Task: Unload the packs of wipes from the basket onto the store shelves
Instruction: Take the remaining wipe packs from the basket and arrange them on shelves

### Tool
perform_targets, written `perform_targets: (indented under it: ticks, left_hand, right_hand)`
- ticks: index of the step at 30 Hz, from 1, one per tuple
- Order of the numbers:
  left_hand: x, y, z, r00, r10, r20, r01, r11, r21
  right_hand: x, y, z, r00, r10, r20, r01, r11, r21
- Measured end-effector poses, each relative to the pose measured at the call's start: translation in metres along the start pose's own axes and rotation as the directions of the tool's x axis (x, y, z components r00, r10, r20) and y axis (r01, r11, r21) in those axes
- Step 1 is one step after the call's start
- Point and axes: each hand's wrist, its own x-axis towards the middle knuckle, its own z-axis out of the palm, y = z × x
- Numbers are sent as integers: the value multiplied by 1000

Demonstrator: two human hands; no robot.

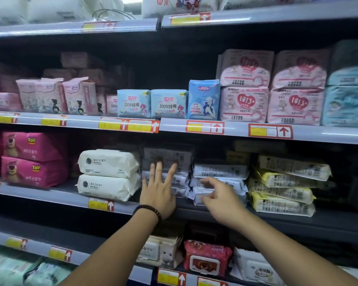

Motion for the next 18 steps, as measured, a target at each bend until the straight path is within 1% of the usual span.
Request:
perform_targets:
  ticks: [2, 4, 6, 7, 9, 10, 13, 15, 18]
  left_hand:
    - [-15, 14, 1, 997, 37, -60, -40, 998, -54]
    - [-31, 37, 4, 984, 118, -133, -130, 988, -85]
    - [-44, 63, 5, 966, 212, -145, -225, 972, -74]
    - [-50, 75, 7, 958, 258, -127, -265, 963, -44]
    - [-57, 94, 12, 944, 325, -61, -322, 946, 45]
    - [-59, 100, 16, 943, 332, -9, -331, 941, 76]
    - [-60, 108, 29, 952, 287, 110, -298, 948, 109]
    - [-57, 110, 33, 959, 250, 130, -265, 957, 117]
    - [-50, 110, 35, 967, 192, 169, -212, 971, 111]
  right_hand:
    - [-10, 9, -14, 994, 3, -111, -12, 997, -74]
    - [-15, 16, -27, 969, 4, -245, -33, 993, -114]
    - [-18, 21, -37, 941, 43, -336, -81, 992, -100]
    - [-19, 24, -42, 934, 61, -353, -101, 990, -94]
    - [-21, 31, -48, 939, 80, -335, -125, 985, -115]
    - [-22, 34, -49, 947, 78, -311, -129, 981, -145]
    - [-29, 43, -46, 973, 30, -227, -87, 966, -245]
    - [-32, 48, -42, 983, 2, -186, -57, 955, -291]
    - [-30, 55, -40, 987, 4, -159, -58, 939, -339]
